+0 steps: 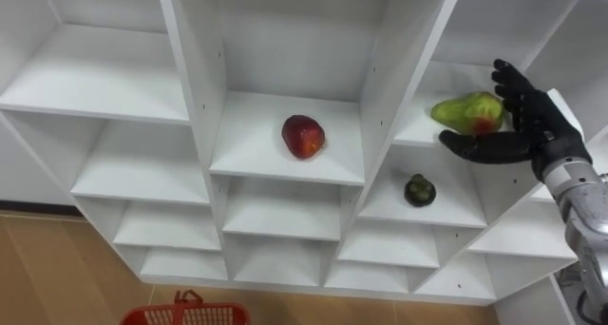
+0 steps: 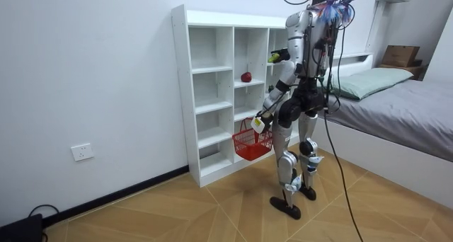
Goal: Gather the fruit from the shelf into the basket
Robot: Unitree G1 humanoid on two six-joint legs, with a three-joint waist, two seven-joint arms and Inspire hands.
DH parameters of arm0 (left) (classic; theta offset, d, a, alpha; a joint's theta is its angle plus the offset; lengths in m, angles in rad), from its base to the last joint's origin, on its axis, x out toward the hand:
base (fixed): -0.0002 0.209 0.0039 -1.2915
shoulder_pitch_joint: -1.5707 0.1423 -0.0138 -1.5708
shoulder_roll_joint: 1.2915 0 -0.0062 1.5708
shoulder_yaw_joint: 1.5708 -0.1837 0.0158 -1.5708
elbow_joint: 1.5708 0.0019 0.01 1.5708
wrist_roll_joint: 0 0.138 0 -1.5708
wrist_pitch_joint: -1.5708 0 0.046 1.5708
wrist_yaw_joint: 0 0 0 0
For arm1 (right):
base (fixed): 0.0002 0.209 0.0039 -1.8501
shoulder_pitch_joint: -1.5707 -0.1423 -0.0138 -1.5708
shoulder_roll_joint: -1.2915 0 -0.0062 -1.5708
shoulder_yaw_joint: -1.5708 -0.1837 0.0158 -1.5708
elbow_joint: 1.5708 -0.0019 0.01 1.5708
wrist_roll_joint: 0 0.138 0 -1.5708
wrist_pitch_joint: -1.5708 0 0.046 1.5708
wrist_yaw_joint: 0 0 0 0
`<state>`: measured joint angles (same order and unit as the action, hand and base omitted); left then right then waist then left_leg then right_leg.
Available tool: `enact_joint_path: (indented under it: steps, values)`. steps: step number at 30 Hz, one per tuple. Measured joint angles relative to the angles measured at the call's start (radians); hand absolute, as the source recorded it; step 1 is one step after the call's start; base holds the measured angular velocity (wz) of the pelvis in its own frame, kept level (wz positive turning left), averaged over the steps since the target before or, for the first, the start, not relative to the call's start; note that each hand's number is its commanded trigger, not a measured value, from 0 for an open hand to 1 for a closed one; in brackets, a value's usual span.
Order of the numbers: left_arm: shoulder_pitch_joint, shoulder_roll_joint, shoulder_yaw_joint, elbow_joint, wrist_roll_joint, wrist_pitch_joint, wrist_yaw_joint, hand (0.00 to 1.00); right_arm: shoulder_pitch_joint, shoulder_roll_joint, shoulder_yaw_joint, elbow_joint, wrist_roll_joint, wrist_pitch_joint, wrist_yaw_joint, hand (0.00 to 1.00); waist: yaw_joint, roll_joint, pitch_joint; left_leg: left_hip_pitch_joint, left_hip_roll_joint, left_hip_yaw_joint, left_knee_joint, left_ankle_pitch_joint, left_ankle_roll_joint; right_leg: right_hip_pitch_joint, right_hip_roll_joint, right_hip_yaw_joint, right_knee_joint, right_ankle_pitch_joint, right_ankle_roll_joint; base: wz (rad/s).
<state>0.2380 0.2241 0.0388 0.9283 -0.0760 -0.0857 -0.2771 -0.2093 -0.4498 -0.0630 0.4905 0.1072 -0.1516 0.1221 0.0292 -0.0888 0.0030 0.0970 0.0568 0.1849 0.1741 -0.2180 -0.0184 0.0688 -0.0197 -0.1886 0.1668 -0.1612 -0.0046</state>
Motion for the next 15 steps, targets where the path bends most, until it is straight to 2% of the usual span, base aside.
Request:
enact_joint_path:
  steps: [15]
  values:
    - [-0.002,0.002,-0.002,0.0,0.0,0.0,0.0,1.0,-0.013,-0.013,-0.012,0.006,-0.033,-0.013,-0.016,1.0,0.002,0.004,-0.0022,0.001,0.0,-0.002,0.0,0.0,0.0,0.0,0.001,-0.002,0.001,0.0,0.0,0.0]
